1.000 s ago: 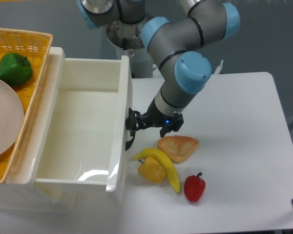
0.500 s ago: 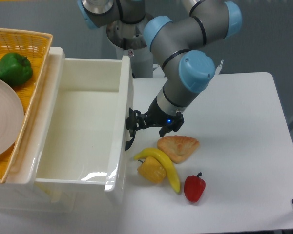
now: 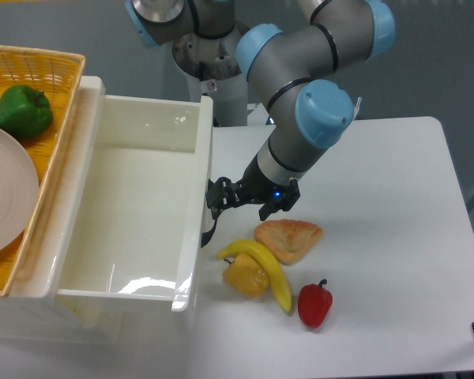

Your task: Slide the top white drawer open

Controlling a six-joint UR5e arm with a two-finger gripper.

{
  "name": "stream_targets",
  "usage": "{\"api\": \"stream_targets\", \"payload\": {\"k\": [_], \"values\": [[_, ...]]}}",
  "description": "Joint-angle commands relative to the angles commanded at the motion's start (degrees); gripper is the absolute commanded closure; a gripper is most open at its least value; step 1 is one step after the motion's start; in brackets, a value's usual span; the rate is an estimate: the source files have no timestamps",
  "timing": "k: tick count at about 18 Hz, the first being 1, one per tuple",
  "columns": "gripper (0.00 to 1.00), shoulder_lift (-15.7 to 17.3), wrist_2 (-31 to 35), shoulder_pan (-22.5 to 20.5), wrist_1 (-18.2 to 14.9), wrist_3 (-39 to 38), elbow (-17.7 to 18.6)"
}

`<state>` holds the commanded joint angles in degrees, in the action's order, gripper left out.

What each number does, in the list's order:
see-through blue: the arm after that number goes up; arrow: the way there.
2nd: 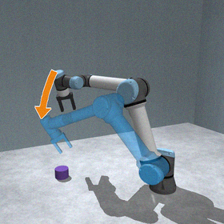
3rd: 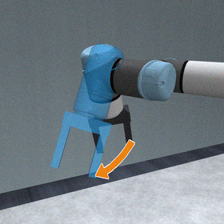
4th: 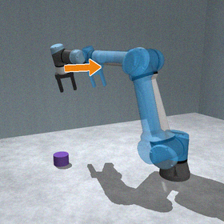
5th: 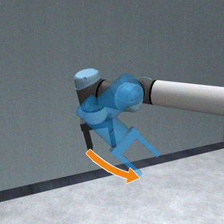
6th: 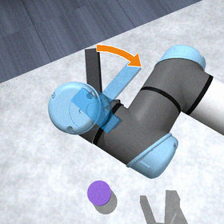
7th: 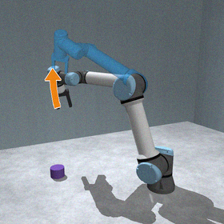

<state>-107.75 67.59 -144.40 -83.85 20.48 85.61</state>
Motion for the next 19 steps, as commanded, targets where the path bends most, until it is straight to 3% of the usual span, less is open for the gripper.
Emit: {"api": "stream_targets", "payload": {"k": [4, 7, 16, 19], "values": [[0.0, 0.2, 0.4, -1.1, 0.5, 1.7, -0.7], [0.0, 0.1, 1.0, -1.7, 1.4, 8.5, -1.3], [0.0, -0.7, 13.2, -2.0, 3.9, 25.8, -0.8], [0.0, -0.9, 14.1, -2.5, 3.9, 27.7, -0.8]]}}
